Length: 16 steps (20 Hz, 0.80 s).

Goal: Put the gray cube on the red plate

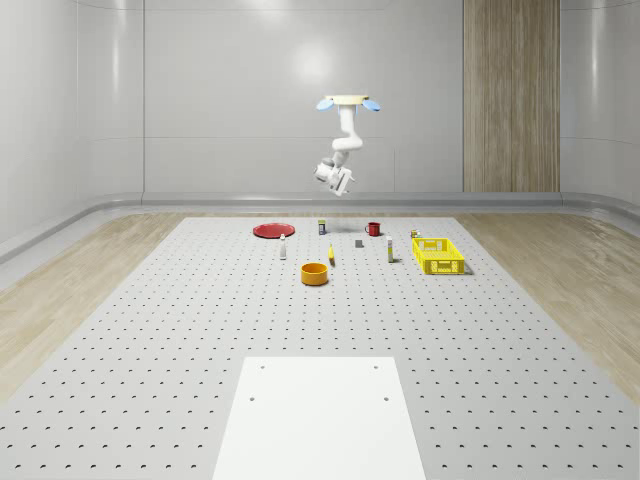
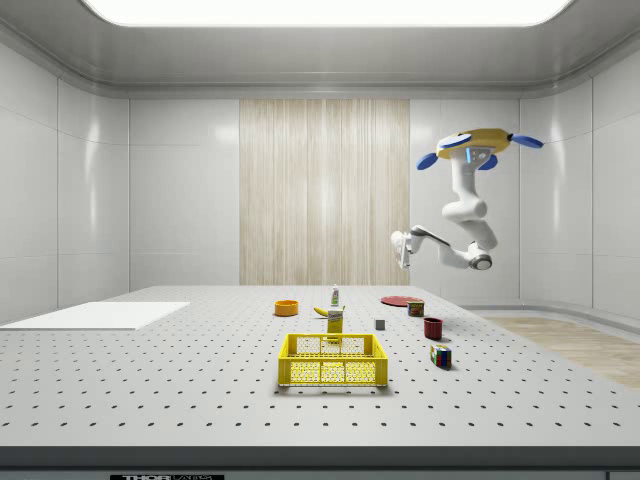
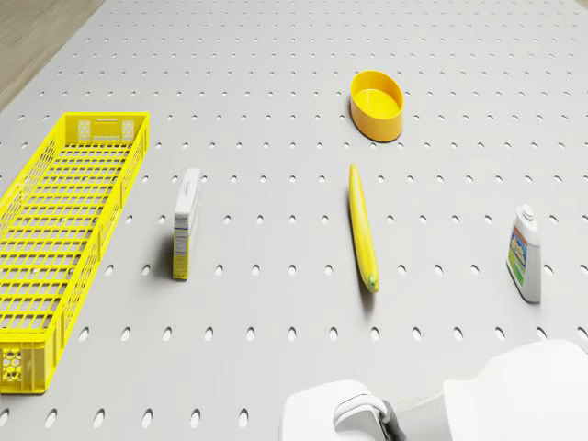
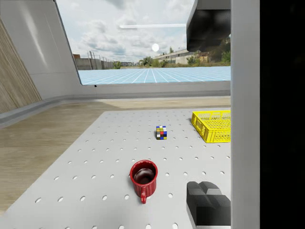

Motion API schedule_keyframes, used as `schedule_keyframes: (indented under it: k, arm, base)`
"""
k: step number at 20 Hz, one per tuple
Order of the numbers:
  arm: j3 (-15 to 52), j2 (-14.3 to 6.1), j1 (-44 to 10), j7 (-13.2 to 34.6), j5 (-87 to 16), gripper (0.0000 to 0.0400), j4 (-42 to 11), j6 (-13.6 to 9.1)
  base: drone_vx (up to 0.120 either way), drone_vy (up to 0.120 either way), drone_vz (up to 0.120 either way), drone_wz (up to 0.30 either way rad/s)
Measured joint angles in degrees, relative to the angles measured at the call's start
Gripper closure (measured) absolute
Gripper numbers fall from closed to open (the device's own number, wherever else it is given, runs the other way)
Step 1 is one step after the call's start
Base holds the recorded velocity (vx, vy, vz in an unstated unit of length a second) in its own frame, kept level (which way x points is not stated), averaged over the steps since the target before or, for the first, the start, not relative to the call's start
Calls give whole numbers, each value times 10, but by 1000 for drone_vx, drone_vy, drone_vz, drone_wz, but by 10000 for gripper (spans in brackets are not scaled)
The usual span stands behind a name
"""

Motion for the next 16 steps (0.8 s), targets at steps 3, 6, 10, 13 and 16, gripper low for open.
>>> schedule_keyframes:
  k: [3,6,10,13,16]
  arm:
    - [68,-23,-94,73,-133,0,-66,-39]
    - [115,-44,-176,130,-212,0,-99,-78]
    - [152,-68,-250,179,-262,0,-117,-111]
    - [169,-83,-285,202,-277,0,-121,-123]
    - [180,-96,-307,217,-283,0,-123,-127]
  base:
    - [120,0,-120,0]
    - [120,0,-120,0]
    - [120,40,-50,0]
    - [120,120,0,0]
    - [120,53,-27,0]
